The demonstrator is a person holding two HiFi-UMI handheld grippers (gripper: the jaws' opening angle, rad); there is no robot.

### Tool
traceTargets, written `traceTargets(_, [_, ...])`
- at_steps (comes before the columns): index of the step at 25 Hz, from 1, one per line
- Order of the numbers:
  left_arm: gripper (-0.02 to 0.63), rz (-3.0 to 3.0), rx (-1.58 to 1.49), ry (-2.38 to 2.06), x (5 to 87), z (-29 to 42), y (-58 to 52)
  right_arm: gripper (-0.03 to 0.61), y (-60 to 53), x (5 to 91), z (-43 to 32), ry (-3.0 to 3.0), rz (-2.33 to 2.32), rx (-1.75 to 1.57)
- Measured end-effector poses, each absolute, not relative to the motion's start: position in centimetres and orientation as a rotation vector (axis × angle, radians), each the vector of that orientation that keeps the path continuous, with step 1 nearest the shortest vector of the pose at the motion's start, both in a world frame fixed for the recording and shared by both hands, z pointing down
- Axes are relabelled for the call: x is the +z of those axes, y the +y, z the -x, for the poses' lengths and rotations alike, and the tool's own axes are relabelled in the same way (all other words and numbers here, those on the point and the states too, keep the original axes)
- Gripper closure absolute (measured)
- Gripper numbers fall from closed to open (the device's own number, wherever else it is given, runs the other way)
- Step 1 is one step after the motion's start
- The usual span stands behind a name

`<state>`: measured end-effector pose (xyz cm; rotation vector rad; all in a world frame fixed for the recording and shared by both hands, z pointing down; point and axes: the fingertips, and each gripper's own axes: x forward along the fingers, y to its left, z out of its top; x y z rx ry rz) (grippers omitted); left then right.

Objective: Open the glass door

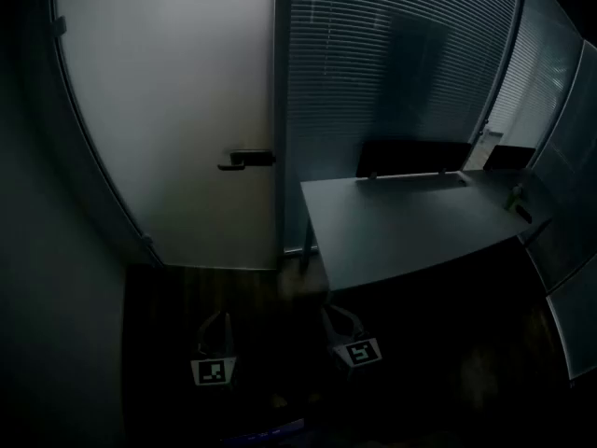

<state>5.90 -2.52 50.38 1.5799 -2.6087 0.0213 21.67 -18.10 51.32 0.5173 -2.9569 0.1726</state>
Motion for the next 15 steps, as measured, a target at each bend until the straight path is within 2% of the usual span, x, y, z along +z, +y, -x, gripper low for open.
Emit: traceTargets(15, [0.611,-1.639,0.089,-2.641,49.7,-4.7,-0.5,0.577,-15.6,50.9,-20.0,-2.979,-0.508,0.177])
